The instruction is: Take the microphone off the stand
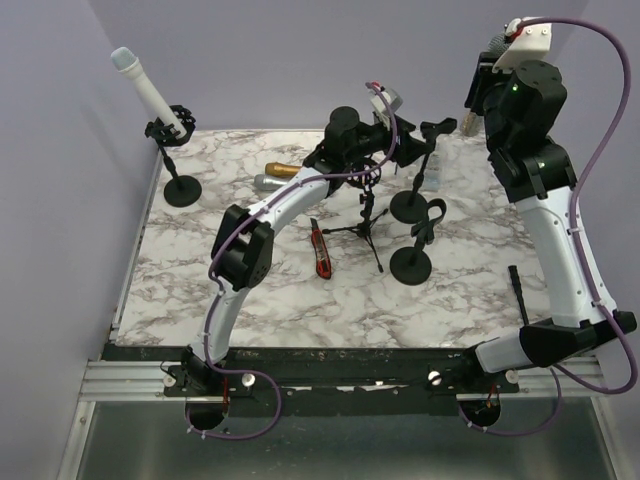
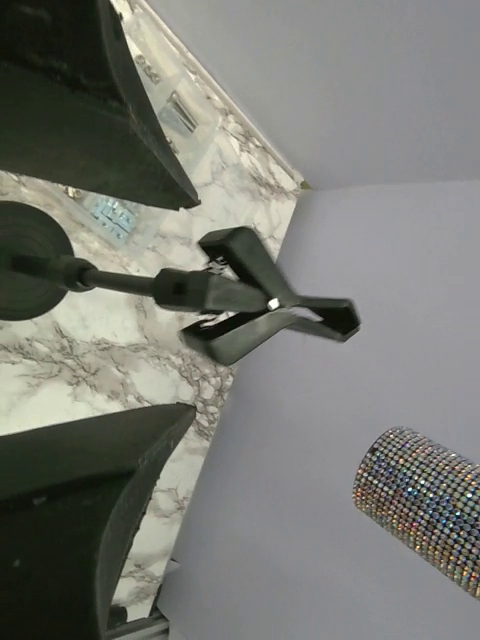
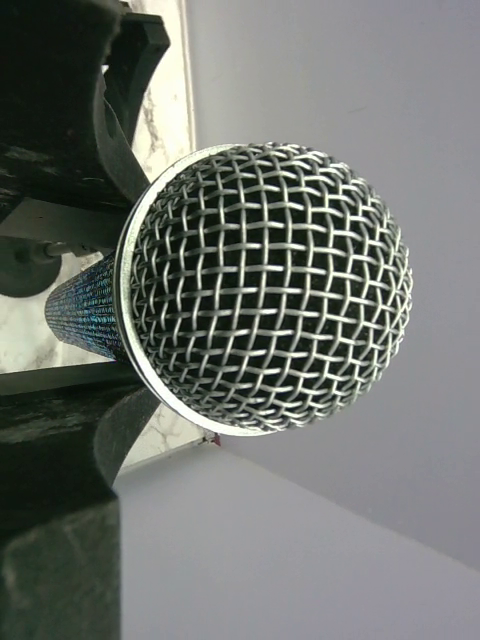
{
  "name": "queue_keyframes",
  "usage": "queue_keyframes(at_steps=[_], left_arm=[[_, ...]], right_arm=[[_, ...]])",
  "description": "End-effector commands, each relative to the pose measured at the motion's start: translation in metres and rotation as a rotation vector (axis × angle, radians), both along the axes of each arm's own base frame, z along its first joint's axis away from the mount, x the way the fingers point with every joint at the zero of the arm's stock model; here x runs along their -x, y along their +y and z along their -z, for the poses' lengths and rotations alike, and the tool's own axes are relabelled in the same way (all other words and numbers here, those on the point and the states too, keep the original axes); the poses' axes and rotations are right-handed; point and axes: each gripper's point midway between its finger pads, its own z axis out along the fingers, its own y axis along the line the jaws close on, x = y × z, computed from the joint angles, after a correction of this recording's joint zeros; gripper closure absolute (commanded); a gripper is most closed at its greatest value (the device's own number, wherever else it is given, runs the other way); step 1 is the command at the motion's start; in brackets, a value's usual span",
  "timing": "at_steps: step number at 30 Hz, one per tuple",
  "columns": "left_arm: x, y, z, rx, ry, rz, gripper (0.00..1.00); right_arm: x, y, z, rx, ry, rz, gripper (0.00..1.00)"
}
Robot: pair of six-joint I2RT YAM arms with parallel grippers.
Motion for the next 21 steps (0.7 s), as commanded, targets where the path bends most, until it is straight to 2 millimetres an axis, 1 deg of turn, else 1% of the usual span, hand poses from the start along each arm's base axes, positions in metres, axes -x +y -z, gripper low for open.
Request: queue_keyframes(at_steps=[1,3,6,7,8,9,10,11,12,13,14,15,16,17,18,19,20,21], left_arm=[[0.022,0.018,-0.045,0.009,-0.006,-0.021,0.19],[0.032,0.026,-0.056,0.012,-0.015,-0.023,0.11],[0.053,0.042,-0.077,0.022,-0.017,-0.022,0.10],[0.059,0.047,-0.079,0.019,-0.003,-0.020,0.09],[0.070,0.054,-0.087,0.026,0.006,-0.015,0.09],[0.077,0.060,-0.083,0.021,0.028,-0.015,0.09],[0.088,0.068,-0.089,0.028,0.038,-0.014,0.10],[0.096,0.075,-0.085,0.024,0.063,-0.020,0.09],[0.106,0.083,-0.090,0.032,0.079,-0.027,0.10],[0.115,0.092,-0.087,0.030,0.106,-0.035,0.10],[0.123,0.099,-0.080,0.025,0.144,-0.042,0.10],[0.133,0.108,-0.082,0.032,0.168,-0.045,0.10],[0.141,0.114,-0.075,0.026,0.202,-0.047,0.10],[0.151,0.122,-0.075,0.033,0.233,-0.047,0.10],[0.158,0.128,-0.067,0.023,0.270,-0.049,0.10],[0.167,0.135,-0.065,0.020,0.296,-0.044,0.11],[0.174,0.141,-0.057,0.003,0.332,-0.045,0.11],[0.182,0.148,-0.055,-0.005,0.351,-0.048,0.12]], right_arm=[[0.011,0.011,0.003,-0.026,0.042,-0.074,0.99],[0.016,0.015,0.006,-0.038,0.058,-0.104,0.99],[0.023,0.025,0.012,-0.066,0.093,-0.167,0.99],[0.025,0.031,0.013,-0.068,0.106,-0.201,0.99],[0.027,0.038,0.017,-0.098,0.128,-0.231,0.99],[0.029,0.045,0.020,-0.110,0.146,-0.270,0.99],[0.032,0.050,0.023,-0.127,0.162,-0.300,0.99],[0.034,0.057,0.027,-0.143,0.175,-0.334,0.99],[0.037,0.063,0.030,-0.165,0.188,-0.365,0.99],[0.040,0.070,0.034,-0.187,0.203,-0.403,0.99],[0.043,0.077,0.038,-0.205,0.220,-0.435,0.99],[0.047,0.087,0.043,-0.232,0.243,-0.487,0.99],[0.050,0.095,0.050,-0.252,0.271,-0.525,0.99],[0.054,0.102,0.055,-0.273,0.293,-0.562,0.99],[0.058,0.109,0.063,-0.292,0.321,-0.598,0.99],[0.062,0.115,0.070,-0.317,0.345,-0.623,0.99],[0.066,0.121,0.075,-0.343,0.361,-0.655,0.99],[0.070,0.126,0.083,-0.373,0.383,-0.680,0.99]])
